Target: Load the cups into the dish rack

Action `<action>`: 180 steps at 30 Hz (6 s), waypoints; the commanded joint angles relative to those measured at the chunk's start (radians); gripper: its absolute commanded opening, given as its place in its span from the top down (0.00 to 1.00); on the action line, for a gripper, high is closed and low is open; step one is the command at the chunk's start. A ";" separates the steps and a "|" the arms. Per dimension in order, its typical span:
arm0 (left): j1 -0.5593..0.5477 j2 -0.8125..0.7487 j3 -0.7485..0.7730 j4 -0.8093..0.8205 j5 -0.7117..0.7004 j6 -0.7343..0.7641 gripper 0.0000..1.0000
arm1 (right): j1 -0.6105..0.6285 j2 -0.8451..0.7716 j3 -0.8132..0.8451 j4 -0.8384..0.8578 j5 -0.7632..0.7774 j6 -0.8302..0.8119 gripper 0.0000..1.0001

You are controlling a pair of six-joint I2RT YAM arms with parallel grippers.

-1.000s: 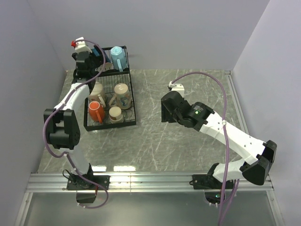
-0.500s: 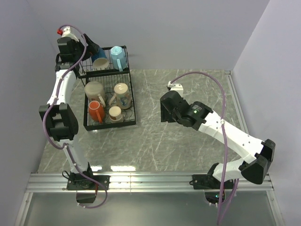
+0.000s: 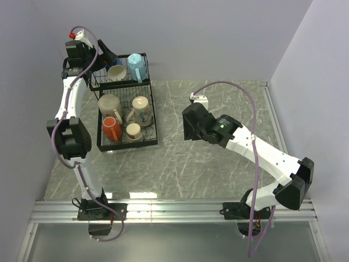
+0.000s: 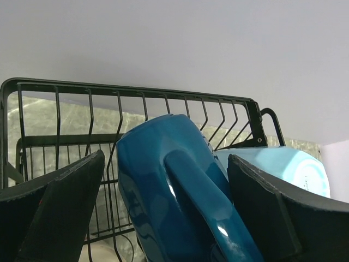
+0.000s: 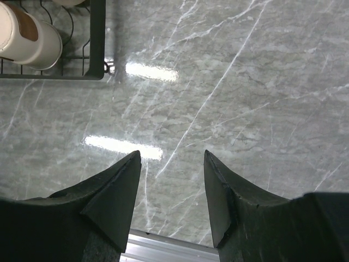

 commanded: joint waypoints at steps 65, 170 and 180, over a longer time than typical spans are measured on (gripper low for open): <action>0.071 -0.222 -0.039 -0.256 -0.053 -0.021 0.15 | -0.008 -0.087 -0.013 -0.015 -0.033 0.002 0.47; -0.007 -0.693 -1.061 1.241 0.656 -1.954 1.00 | -0.047 0.544 0.770 0.822 -0.768 -0.061 0.38; -0.055 -0.782 -1.064 1.038 0.659 -1.888 1.00 | -0.034 0.479 0.664 0.991 -0.763 0.033 0.94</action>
